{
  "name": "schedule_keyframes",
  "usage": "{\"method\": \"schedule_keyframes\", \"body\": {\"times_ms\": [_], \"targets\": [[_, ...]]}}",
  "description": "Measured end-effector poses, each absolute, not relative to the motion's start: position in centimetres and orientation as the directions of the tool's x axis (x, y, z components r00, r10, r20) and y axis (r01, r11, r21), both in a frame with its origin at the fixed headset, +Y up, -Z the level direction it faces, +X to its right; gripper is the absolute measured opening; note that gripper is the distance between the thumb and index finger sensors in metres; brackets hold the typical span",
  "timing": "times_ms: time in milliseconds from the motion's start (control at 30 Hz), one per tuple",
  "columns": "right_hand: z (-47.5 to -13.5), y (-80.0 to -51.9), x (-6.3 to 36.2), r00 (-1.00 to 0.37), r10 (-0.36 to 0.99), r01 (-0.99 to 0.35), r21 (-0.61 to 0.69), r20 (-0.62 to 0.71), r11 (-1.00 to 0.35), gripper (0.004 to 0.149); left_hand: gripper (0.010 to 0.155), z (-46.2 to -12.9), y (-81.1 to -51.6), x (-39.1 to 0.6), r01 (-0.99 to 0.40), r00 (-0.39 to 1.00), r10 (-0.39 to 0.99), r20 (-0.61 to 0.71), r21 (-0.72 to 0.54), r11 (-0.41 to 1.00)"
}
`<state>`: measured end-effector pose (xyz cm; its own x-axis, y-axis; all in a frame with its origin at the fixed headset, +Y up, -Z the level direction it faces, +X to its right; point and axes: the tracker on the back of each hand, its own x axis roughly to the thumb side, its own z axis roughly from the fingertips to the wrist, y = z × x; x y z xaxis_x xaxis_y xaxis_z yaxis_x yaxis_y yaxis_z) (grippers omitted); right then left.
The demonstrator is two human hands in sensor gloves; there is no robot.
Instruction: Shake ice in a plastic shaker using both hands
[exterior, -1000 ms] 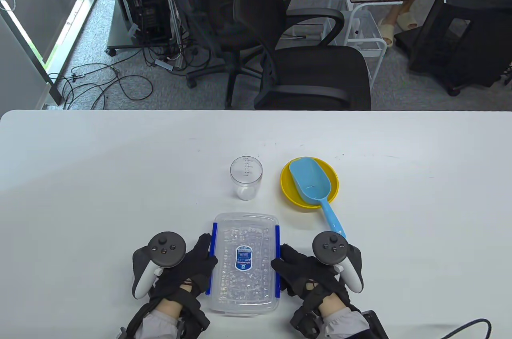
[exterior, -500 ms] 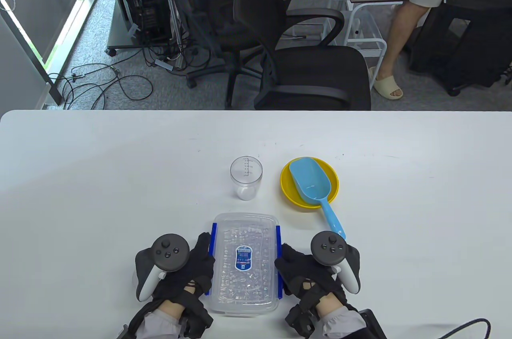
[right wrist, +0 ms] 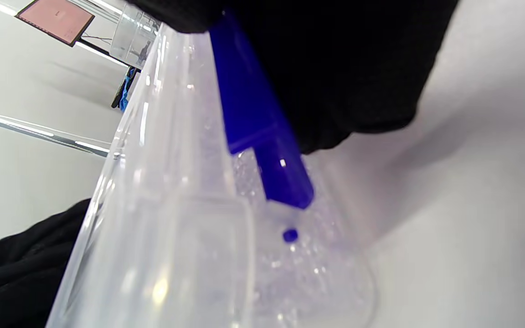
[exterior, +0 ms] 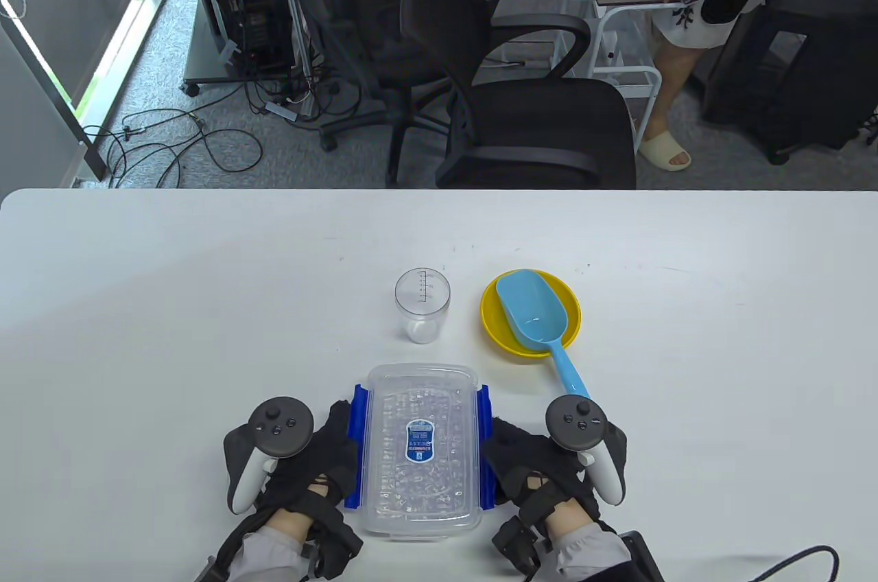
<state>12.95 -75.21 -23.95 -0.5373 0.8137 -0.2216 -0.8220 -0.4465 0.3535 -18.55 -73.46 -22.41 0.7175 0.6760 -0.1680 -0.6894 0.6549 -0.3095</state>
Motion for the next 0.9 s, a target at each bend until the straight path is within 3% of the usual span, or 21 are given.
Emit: {"method": "schedule_keyframes", "body": {"times_ms": [133, 233, 433, 567, 767, 900], "targets": [[-23.9, -74.3, 13.5, -0.645, 0.741, -0.758, 0.273, -0.185, -0.592, 0.058, 0.066, -22.0, -72.5, -18.0, -0.505, 0.859, 0.505, -0.081, -0.287, 0.814], [-23.9, -74.0, 13.9, -0.685, 0.711, -0.724, 0.254, -0.159, -0.641, 0.06, 0.063, -21.8, -72.1, -18.3, -0.535, 0.84, 0.538, -0.073, -0.278, 0.798], [-23.7, -73.5, 14.0, -0.651, 0.749, -0.752, 0.238, -0.123, -0.614, 0.056, 0.059, -21.5, -71.5, -19.3, -0.604, 0.789, 0.611, -0.061, -0.263, 0.753], [-23.5, -73.4, 13.5, -0.662, 0.742, -0.737, 0.265, -0.103, -0.621, 0.057, 0.06, -21.2, -70.9, -19.1, -0.55, 0.829, 0.558, -0.024, -0.212, 0.808], [-23.4, -73.9, 12.6, -0.697, 0.71, -0.69, 0.363, -0.099, -0.626, 0.06, 0.066, -21.6, -72.6, -18.1, -0.625, 0.746, 0.665, -0.047, -0.396, 0.673], [-23.1, -73.7, 12.0, -0.705, 0.706, -0.674, 0.372, -0.068, -0.638, 0.063, 0.066, -21.4, -72.3, -17.9, -0.603, 0.766, 0.642, -0.012, -0.358, 0.713]]}}
